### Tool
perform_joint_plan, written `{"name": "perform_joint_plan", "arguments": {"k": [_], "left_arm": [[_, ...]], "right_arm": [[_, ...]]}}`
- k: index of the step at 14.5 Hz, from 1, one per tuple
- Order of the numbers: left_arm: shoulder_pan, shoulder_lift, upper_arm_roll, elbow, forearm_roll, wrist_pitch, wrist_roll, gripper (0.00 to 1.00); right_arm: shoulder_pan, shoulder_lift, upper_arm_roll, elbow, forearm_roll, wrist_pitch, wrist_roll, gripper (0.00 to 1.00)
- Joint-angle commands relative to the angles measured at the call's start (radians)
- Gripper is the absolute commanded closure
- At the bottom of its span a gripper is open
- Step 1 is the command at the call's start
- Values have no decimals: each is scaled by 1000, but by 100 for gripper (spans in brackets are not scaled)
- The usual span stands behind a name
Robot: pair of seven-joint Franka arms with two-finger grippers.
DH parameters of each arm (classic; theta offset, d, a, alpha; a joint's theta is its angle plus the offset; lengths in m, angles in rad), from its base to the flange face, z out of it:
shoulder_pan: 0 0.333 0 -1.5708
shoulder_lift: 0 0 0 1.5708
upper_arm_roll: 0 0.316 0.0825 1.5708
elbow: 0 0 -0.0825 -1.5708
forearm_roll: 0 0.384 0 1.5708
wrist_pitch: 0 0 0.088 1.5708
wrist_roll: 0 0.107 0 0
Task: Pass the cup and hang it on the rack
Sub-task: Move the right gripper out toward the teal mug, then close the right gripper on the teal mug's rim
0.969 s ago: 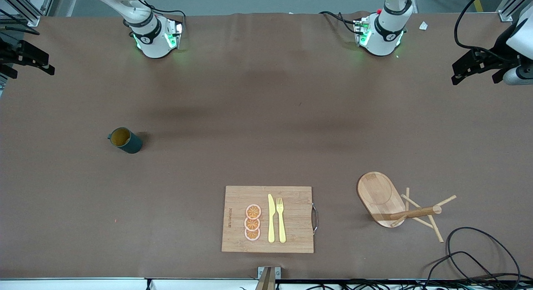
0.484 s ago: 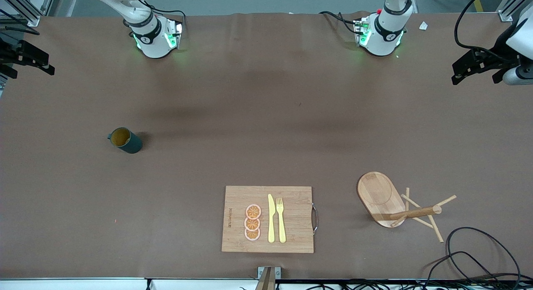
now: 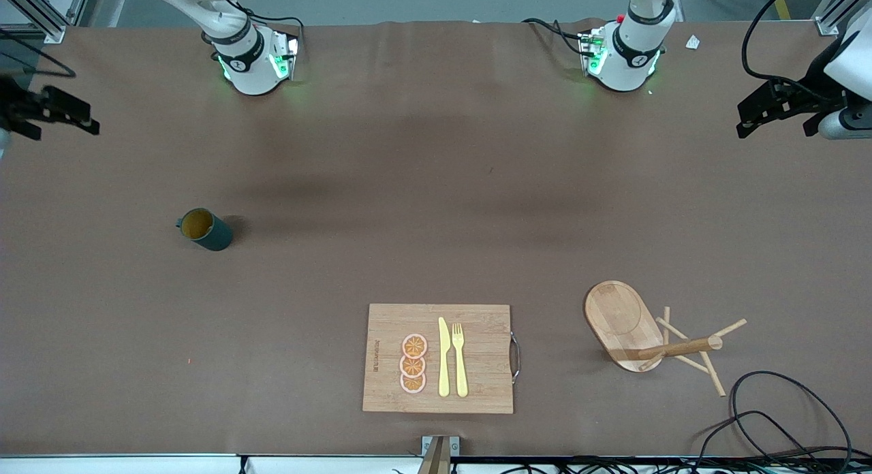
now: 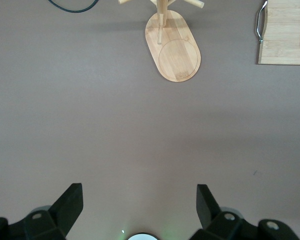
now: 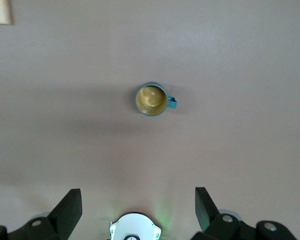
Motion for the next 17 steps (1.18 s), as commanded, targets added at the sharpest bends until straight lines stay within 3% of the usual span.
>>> {"name": "perform_joint_plan", "arguments": {"k": [1,4,13,17], "left_arm": [[2,4,-2,9,-3,-9,10,0],[3,7,-2,9,-5,-6,12,0],[9,7,-1,-2,-5,-11,12,0],[11,6,-1,-2,-5,-11,12,0]], "right_arm": [[-46,146,8,76,-4,1,-17,0],[-56,193,11,54,-7,90,-89,0],[-111,228,13,-388,42,645,-474,0],[-103,282,17,-457,45,779,-520,0]]}}
